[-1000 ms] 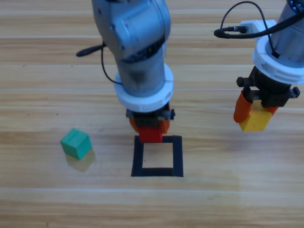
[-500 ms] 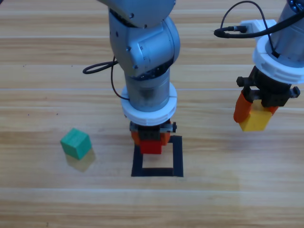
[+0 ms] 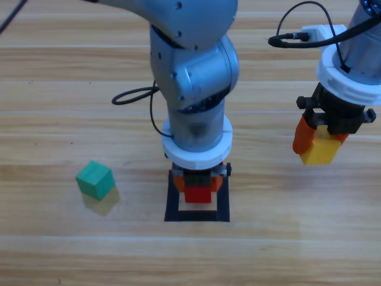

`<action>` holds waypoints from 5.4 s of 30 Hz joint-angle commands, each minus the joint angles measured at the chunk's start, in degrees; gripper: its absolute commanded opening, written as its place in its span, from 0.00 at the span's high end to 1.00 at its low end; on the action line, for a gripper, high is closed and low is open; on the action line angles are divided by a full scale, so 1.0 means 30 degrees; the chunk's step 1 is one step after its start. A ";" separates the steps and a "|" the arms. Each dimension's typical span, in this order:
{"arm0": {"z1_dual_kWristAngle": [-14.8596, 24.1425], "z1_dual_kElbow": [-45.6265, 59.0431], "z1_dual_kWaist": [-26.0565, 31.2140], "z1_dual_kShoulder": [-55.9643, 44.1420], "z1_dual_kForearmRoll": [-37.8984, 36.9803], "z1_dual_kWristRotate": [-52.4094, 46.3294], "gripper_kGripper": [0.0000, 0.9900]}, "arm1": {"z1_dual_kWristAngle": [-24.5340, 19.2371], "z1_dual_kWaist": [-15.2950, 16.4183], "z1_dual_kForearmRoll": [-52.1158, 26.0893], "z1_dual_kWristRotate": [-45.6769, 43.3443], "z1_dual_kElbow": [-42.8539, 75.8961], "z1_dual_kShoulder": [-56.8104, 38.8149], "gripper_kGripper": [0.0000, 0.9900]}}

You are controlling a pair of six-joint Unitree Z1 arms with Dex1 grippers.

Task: Stack the blocks in the rectangular block: red at the bottom, yellow in the middle, green on top

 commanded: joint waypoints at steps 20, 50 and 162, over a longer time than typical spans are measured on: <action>0.0384 0.0363 -0.0471 0.1461 -0.0965 0.0305 1.00 | -0.0236 -0.0124 -0.0612 0.0089 0.0054 -0.0073 1.00; 0.0354 0.0686 -0.0471 0.1930 -0.1170 0.0744 1.00 | -0.0177 -0.0153 -0.0612 0.0089 -0.0063 -0.0044 1.00; -0.0730 1.1643 0.6472 -0.5072 -0.5857 1.2258 0.00 | -0.1525 0.3949 -0.5768 -0.5595 0.3189 -0.6811 0.01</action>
